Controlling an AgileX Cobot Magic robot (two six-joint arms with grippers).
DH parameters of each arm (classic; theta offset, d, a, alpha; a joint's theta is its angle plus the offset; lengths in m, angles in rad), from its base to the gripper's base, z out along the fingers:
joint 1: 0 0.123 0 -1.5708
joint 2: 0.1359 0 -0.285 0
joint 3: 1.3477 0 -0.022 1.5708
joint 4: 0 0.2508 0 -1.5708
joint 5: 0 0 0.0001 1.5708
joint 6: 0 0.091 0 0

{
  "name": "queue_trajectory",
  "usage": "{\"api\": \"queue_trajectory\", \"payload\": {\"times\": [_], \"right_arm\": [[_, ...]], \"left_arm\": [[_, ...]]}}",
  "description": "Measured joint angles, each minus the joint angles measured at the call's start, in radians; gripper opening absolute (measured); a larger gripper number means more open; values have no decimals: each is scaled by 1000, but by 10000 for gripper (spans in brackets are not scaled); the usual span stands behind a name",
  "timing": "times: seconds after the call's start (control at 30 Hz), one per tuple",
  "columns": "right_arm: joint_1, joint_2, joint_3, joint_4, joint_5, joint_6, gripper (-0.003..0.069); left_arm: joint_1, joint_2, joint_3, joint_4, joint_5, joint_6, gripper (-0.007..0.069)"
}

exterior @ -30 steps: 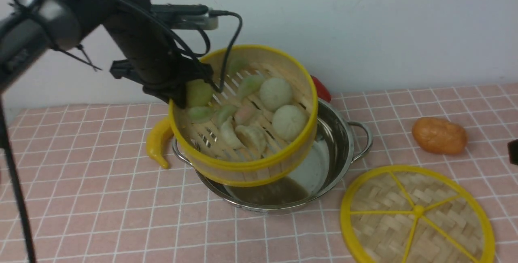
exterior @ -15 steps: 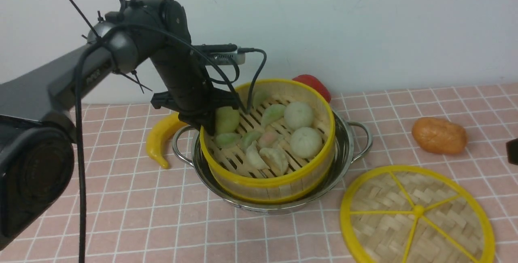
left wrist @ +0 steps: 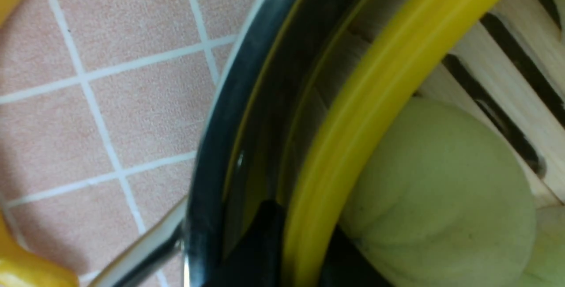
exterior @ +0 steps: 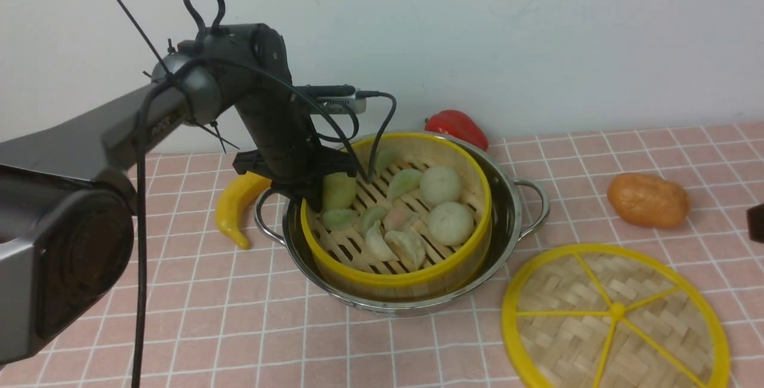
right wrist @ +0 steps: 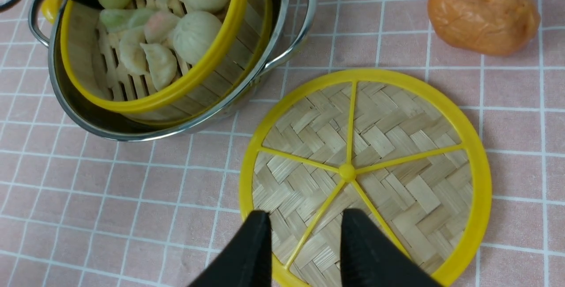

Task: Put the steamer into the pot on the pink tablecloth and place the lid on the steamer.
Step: 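Place the bamboo steamer basket with dumplings into the steel pot with the left gripper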

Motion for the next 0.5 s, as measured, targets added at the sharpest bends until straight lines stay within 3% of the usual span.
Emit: {"api": "queue_trajectory", "payload": {"times": [0.17,0.5], "right_arm": [[0,0,0,0,0,1,240],[0,0,0,1,3,2,240]], "left_arm": [[0,1,0,-4,-2,1,63],[0,-2,-75,-24,40,1,326]]}}
